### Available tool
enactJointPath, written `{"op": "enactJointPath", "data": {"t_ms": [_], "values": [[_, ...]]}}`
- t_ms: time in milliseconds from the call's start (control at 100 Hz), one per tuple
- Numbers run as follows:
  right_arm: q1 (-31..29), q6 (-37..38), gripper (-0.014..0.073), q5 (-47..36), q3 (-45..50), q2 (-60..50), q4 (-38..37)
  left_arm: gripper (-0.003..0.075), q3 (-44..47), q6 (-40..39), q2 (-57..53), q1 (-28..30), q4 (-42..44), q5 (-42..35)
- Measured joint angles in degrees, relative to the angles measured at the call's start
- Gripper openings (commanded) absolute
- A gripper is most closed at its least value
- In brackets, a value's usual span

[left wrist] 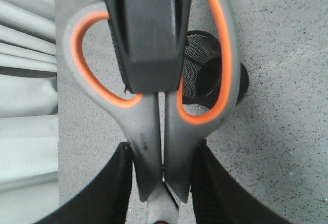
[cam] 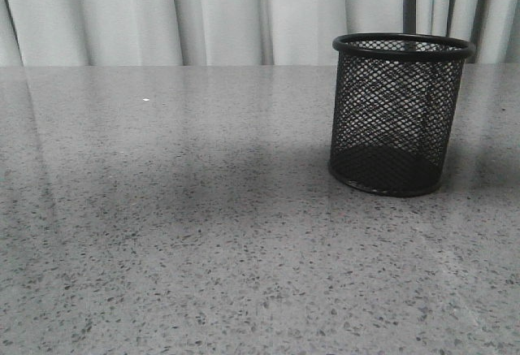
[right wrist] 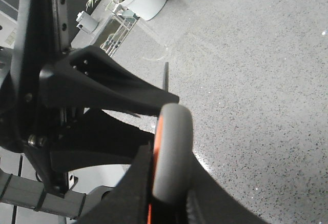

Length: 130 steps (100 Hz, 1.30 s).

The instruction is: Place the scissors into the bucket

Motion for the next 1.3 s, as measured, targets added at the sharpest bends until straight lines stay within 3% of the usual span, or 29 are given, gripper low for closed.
{"op": "enactJointPath", "data": {"t_ms": [110,210,380,550,970,1160,1300], "values": [[0.00,-0.28,-0.0072,0.00,-0.07,0.00,0.00,0.0373,0.00,0.00,0.00,0.00,0.00,-0.18],[0.00,-0.53,-0.0062,0.00,-0.07,0.00,-0.11,0.0449,0.00,-0.11,0.00,0.00,-1.12,-0.42],[0.00,-0.76,-0.0046,0.04,-0.71,0.00,-1.97,0.0450,0.00,-1.94,-0.92,0.59,-1.09,-1.34],[0.00,1.13,-0.0046,0.04,-4.92,0.00,-8.15,0.0451,0.00,-12.31,-4.14,5.98,-1.09,-3.40],[0.00,19.88,-0.0046,5.62,-18.06,-1.42,-40.01,0.0450,0.00,-22.79,-11.73,22.87,-1.09,-1.91],[0.00,26.94,-0.0046,14.92,-23.48,-1.99,-51.68,0.0449,-0.16,-26.23,-13.18,27.36,-1.09,1.05],[0.00,31.01,-0.0046,16.77,-25.58,-2.08,-58.01,0.0449,-0.16,-27.25,-13.18,28.70,-1.09,3.29]]}}
